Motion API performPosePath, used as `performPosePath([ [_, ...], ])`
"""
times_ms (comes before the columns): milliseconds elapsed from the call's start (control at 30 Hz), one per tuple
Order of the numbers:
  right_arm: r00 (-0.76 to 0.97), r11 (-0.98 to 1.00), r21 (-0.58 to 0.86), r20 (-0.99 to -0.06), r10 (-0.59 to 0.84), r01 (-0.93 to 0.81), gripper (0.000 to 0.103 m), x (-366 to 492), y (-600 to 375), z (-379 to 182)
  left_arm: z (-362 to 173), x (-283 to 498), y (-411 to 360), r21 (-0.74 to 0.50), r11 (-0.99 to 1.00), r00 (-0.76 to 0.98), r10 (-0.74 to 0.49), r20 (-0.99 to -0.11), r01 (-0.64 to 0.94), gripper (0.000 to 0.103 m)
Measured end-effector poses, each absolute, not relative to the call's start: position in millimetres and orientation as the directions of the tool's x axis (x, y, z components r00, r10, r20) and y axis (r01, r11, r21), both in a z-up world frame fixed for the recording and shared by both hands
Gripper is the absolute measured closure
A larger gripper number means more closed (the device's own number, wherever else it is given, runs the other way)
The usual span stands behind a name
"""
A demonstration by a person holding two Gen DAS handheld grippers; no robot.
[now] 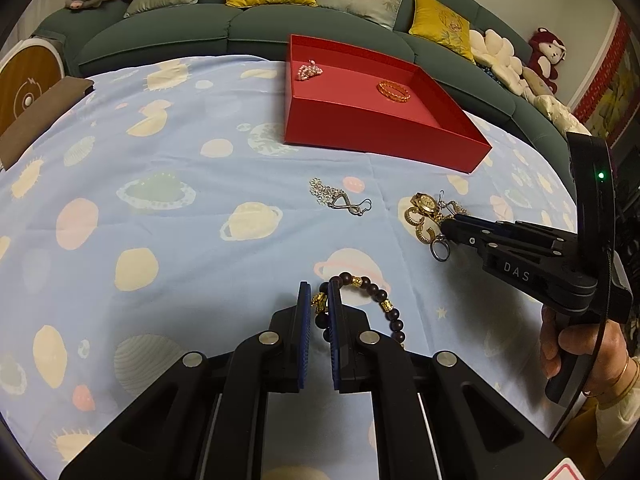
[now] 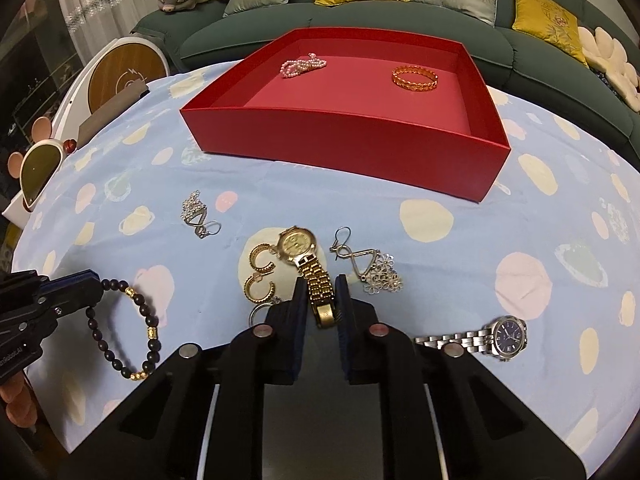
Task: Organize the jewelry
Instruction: 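Grasp the gold watch by its band with the right gripper while the left gripper holds the bracelet, then carry bracelet and gold watch into the red box and open both grippers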
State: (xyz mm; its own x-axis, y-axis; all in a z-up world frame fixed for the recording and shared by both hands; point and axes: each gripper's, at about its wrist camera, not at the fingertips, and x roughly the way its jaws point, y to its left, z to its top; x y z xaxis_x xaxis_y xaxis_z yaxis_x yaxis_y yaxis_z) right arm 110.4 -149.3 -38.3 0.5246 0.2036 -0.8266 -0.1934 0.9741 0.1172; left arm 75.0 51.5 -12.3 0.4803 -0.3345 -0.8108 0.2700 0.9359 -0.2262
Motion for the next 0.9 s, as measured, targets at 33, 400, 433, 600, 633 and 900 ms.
performPosePath([
  [33,0.522,0.974,0.121,-0.828,0.205,-0.192,0.092,110,-149,-38,-12,75,51,-0.227,0.936,0.481,-0.335,-0.810,0.270,0.097],
  [400,0.585,0.965,0.174,-0.769,0.256,-0.194,0.092,95,-151,2,11,74,50,-0.251,0.925,0.520,-0.370,-0.770,0.286,0.097],
  [433,0.593,0.965,0.177,-0.763,0.259,-0.193,0.092,94,-152,6,14,74,50,-0.253,0.923,0.526,-0.374,-0.764,0.288,0.097],
  [600,0.631,0.963,0.197,-0.728,0.268,-0.183,0.092,92,-161,30,34,80,49,-0.277,0.918,0.548,-0.393,-0.739,0.285,0.097],
  [633,0.638,0.963,0.197,-0.721,0.270,-0.185,0.092,91,-162,36,39,83,49,-0.285,0.916,0.552,-0.398,-0.733,0.281,0.097],
  [900,0.724,0.969,0.181,-0.643,0.248,-0.171,0.092,124,-183,95,100,134,35,-0.261,0.917,0.627,-0.398,-0.670,0.303,0.097],
])
